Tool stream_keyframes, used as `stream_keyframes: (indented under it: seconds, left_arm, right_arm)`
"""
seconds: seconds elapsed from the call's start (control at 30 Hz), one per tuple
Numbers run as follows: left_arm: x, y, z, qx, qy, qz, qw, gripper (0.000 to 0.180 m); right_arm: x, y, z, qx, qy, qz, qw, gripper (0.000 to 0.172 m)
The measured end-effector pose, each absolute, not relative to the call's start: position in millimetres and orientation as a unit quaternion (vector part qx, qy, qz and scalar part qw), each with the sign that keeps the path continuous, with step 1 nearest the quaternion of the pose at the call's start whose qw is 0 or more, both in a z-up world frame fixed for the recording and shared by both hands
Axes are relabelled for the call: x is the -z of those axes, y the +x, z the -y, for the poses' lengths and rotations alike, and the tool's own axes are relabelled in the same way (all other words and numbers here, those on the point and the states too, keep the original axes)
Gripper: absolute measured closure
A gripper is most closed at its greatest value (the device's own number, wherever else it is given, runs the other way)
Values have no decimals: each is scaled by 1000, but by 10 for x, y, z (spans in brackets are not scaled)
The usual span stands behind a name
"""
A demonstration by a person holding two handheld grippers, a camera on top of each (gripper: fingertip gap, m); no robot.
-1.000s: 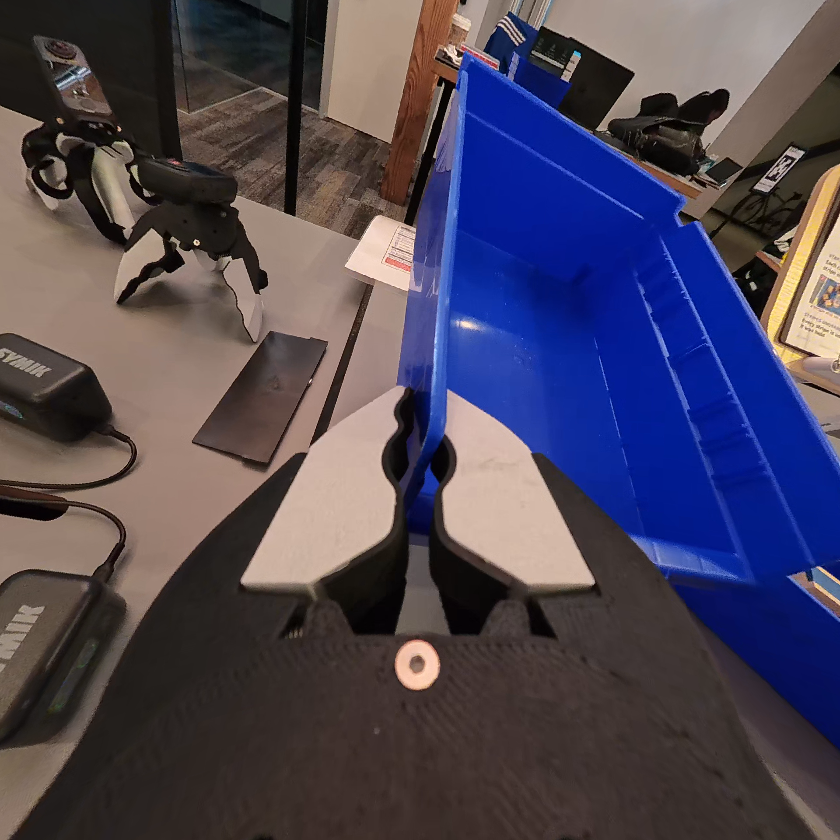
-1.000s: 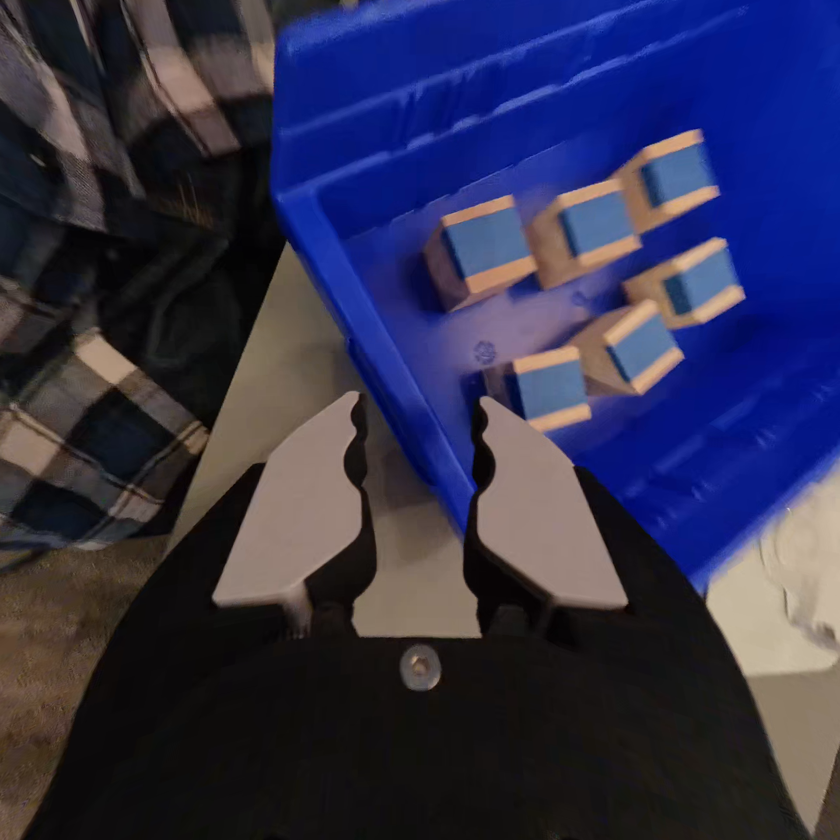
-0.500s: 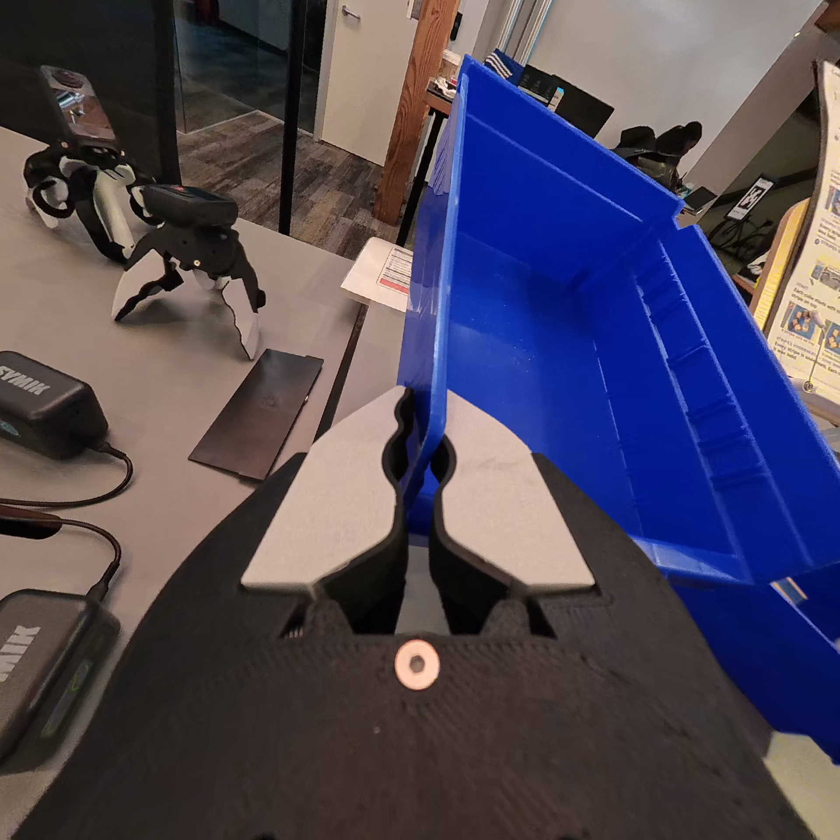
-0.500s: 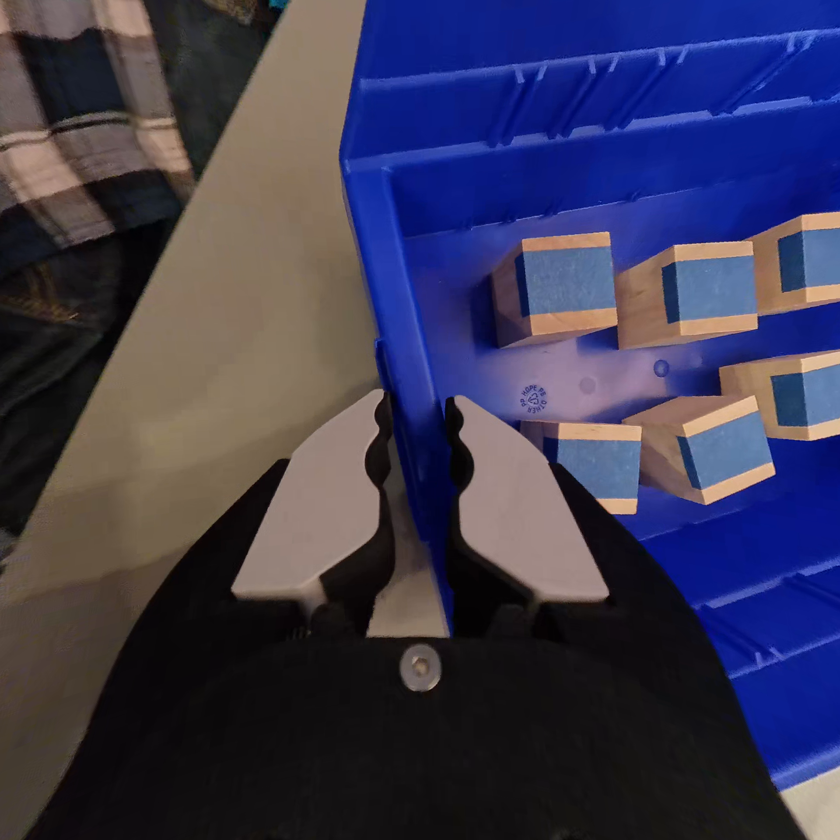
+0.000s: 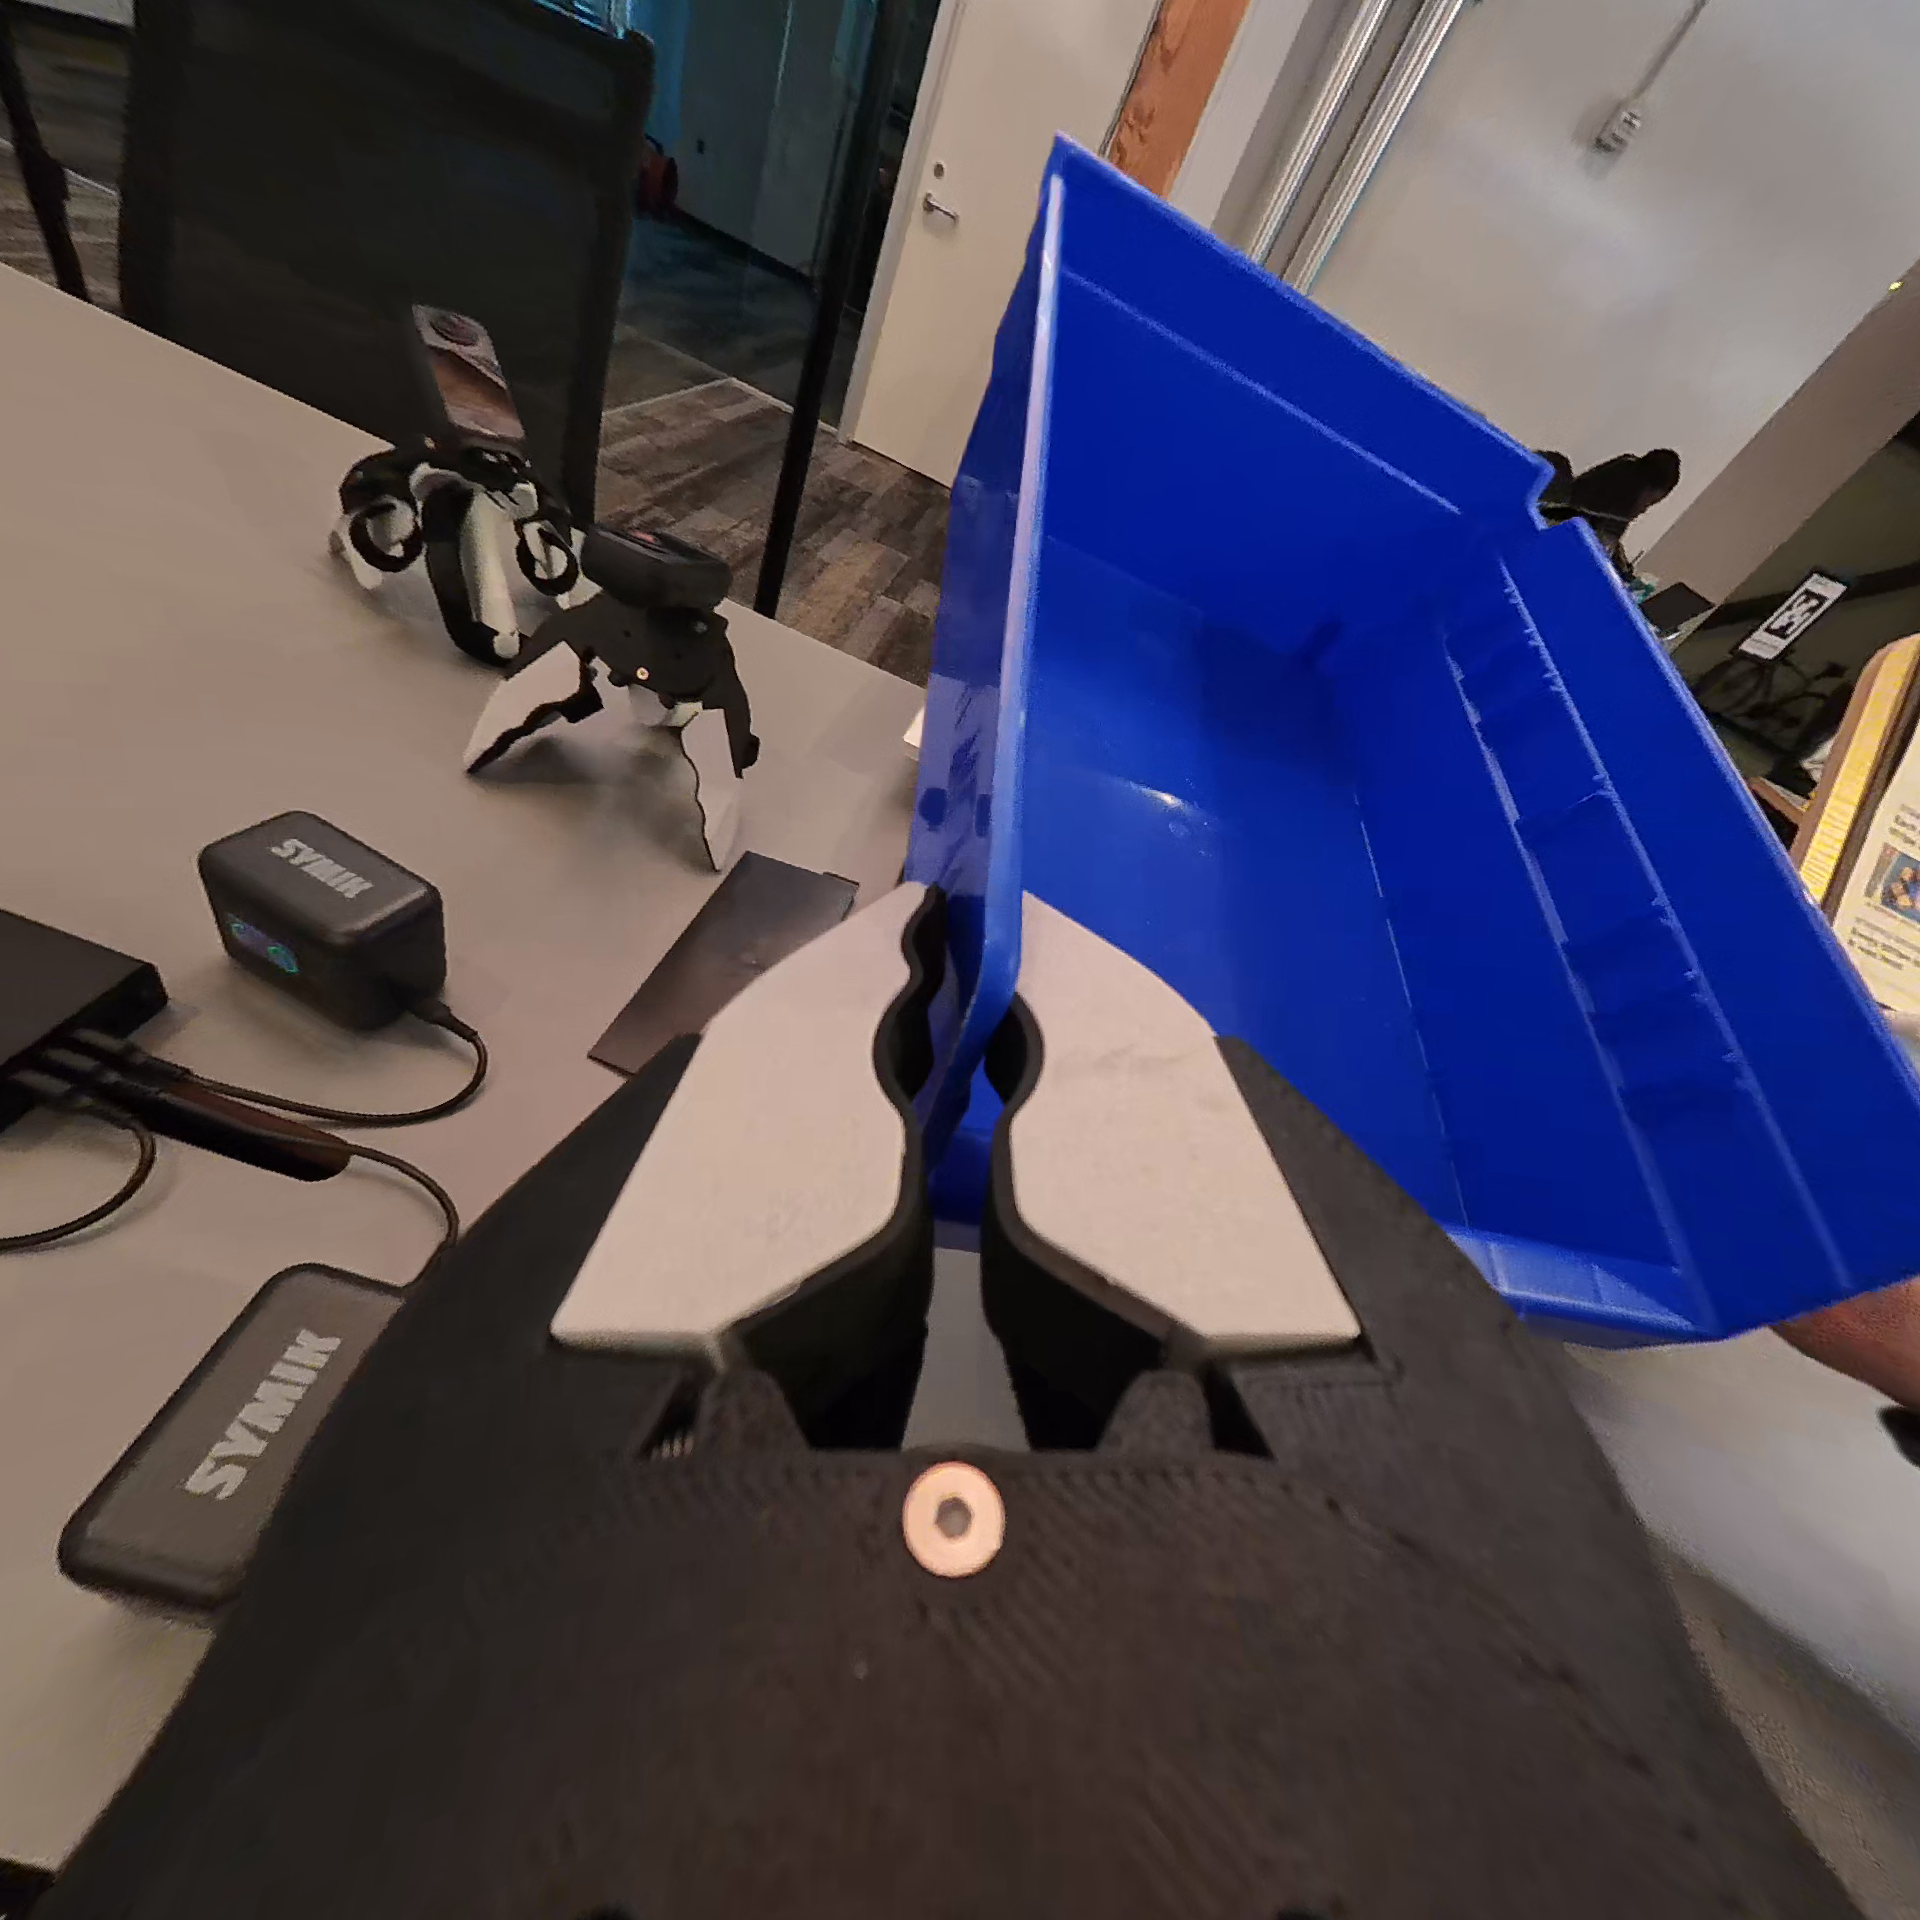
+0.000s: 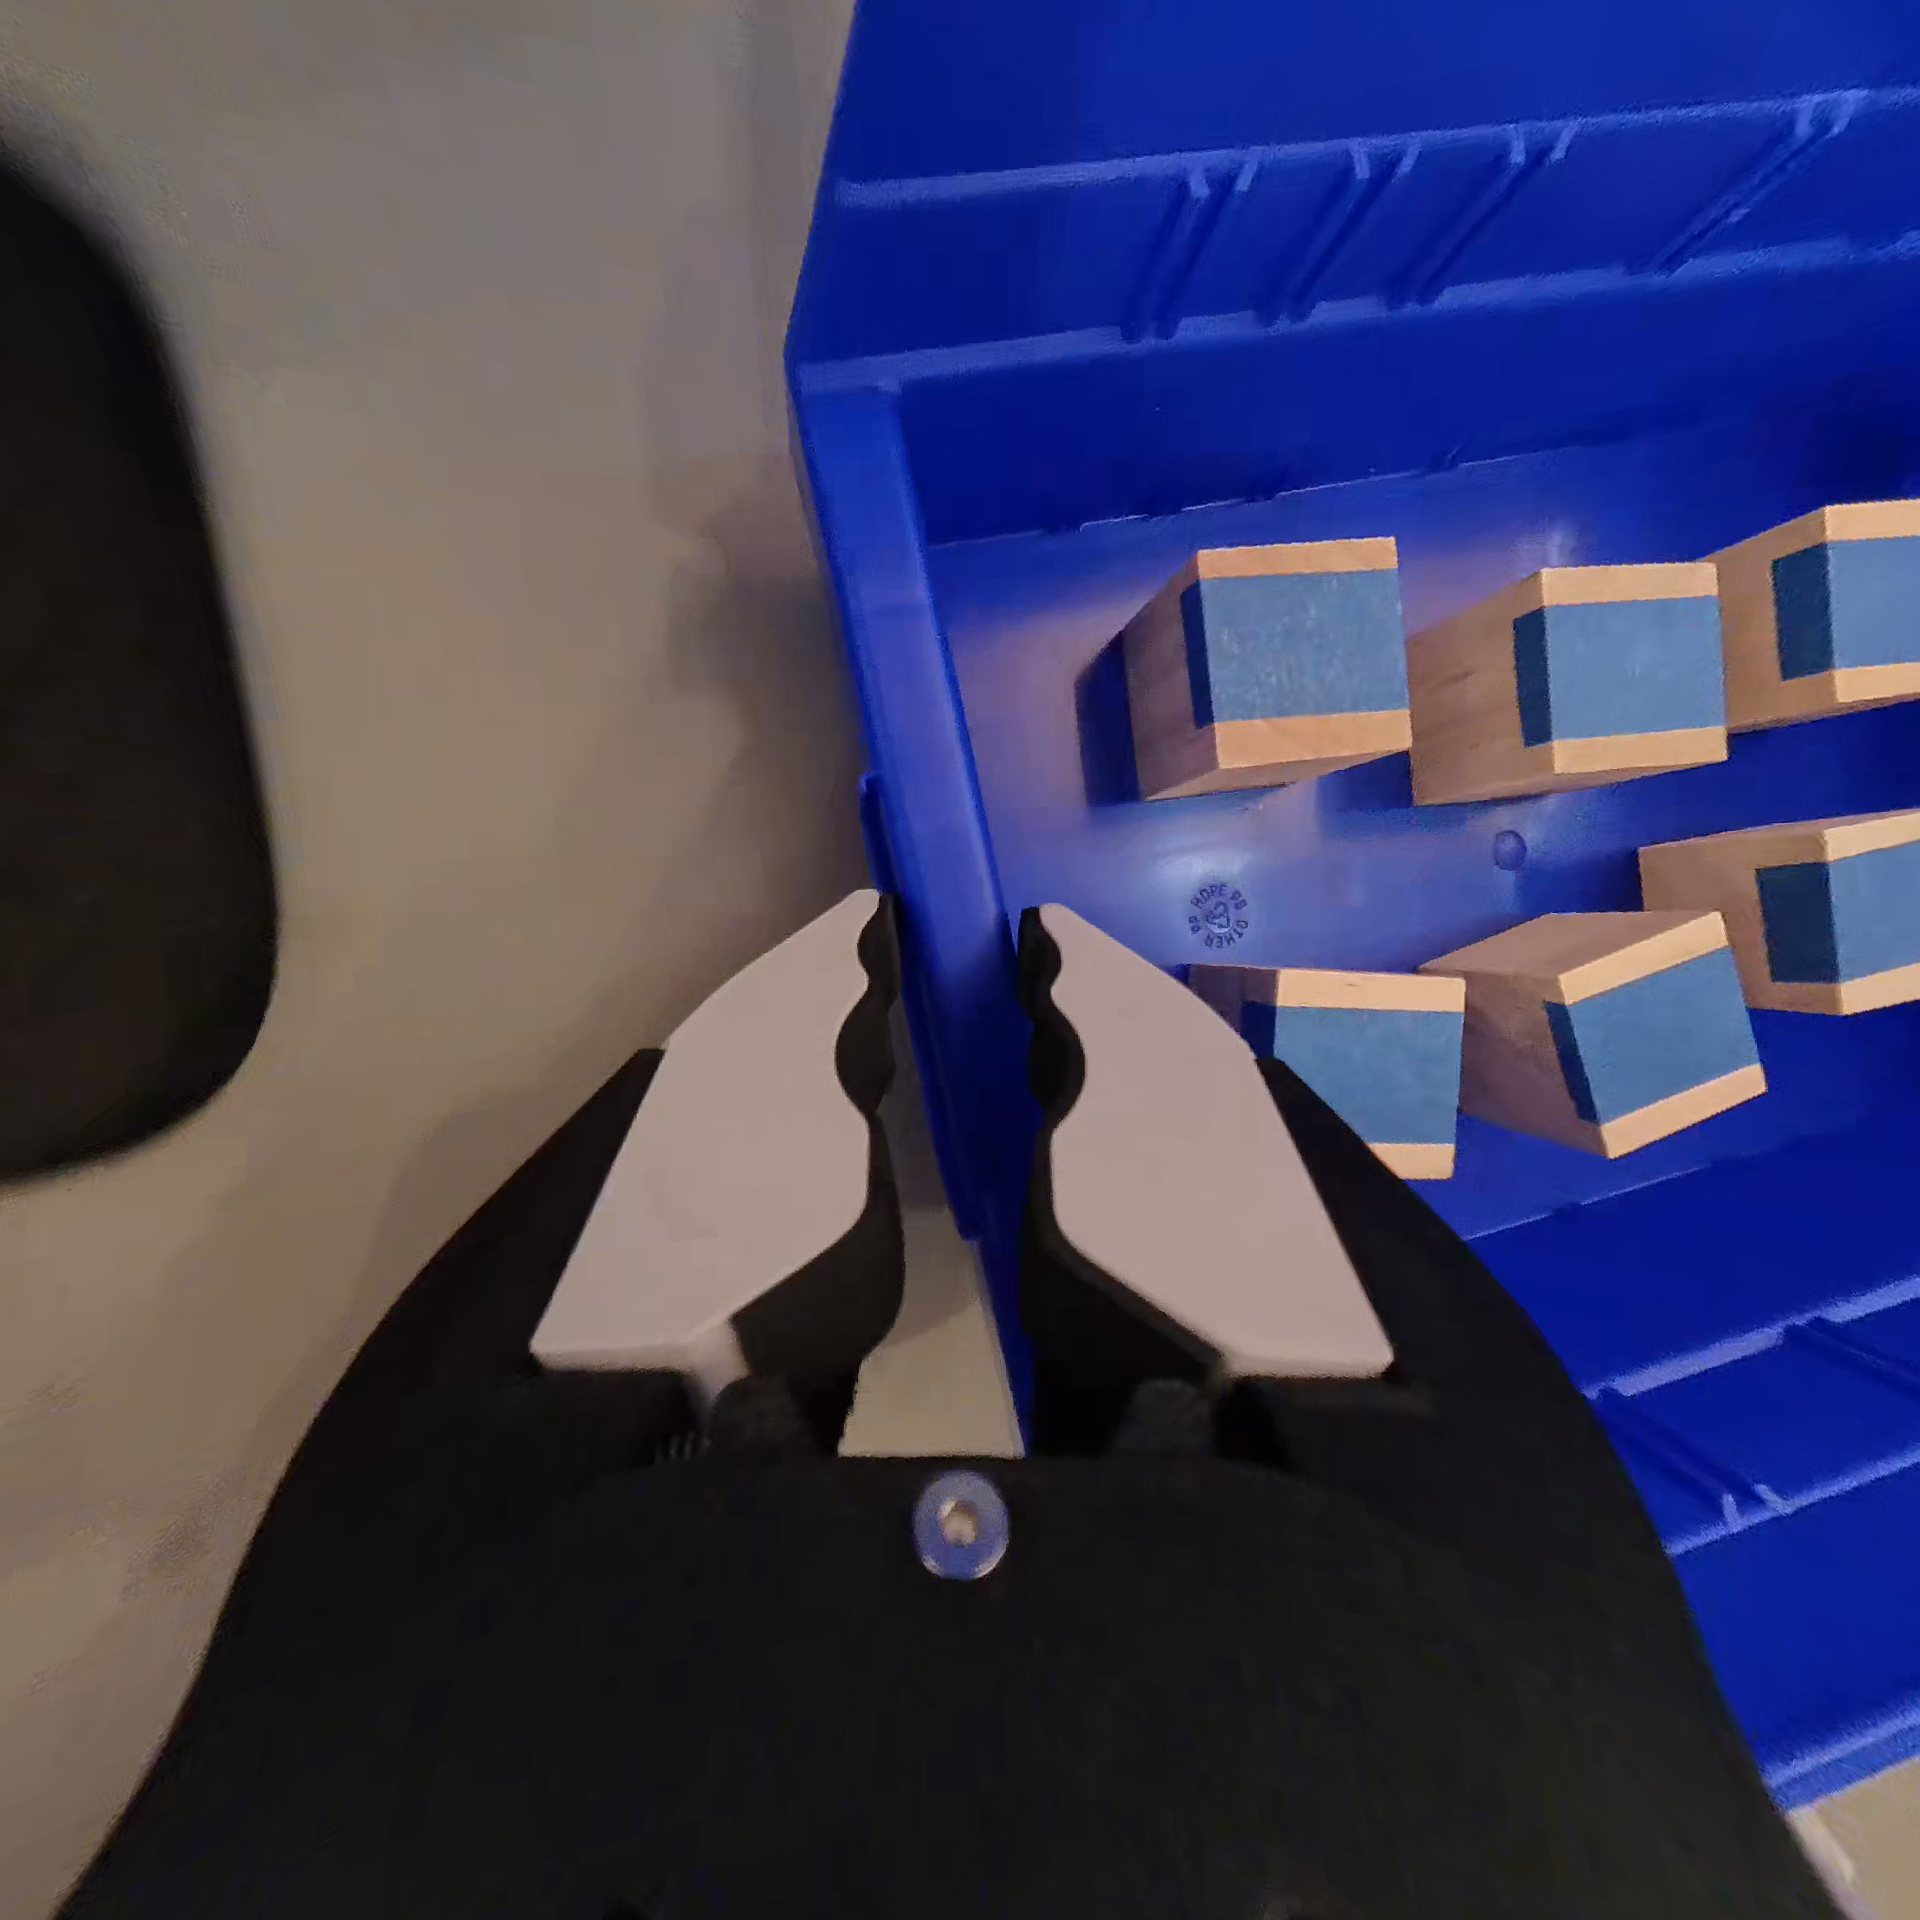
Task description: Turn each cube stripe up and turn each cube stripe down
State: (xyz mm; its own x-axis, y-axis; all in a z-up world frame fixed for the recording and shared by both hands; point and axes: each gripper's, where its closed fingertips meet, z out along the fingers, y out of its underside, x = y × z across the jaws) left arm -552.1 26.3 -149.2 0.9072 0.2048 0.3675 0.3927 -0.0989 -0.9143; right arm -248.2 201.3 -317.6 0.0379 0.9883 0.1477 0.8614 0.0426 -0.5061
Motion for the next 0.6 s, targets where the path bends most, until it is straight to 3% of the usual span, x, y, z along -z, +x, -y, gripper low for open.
stream_keyframes:
  seconds: [0.13,0.17,0.2,0.23,0.47,0.6]
  left_arm:
    - [1418,-5541,-220,70,-729,205,649,174]
    - [1393,-5534,-215,70,-727,204,652,174]
    - [1360,-5521,-212,68,-724,202,656,174]
    - [1316,-5497,-214,66,-721,198,661,174]
    - [725,-4759,-417,66,-695,103,709,174]
    - [422,-3716,-691,107,-683,5,722,175]
  right_arm:
    - [3178,-2836,-2258,-127,-712,642,255,148]
    - [3174,-2848,-2285,-121,-718,637,254,137]
    - [3125,-2843,-2310,-112,-721,631,263,104]
    - [3014,-2835,-2294,-117,-718,626,280,96]
    - [1253,-2204,-1309,-463,-605,514,394,96]
    - [577,-1258,-937,-523,-554,434,480,84]
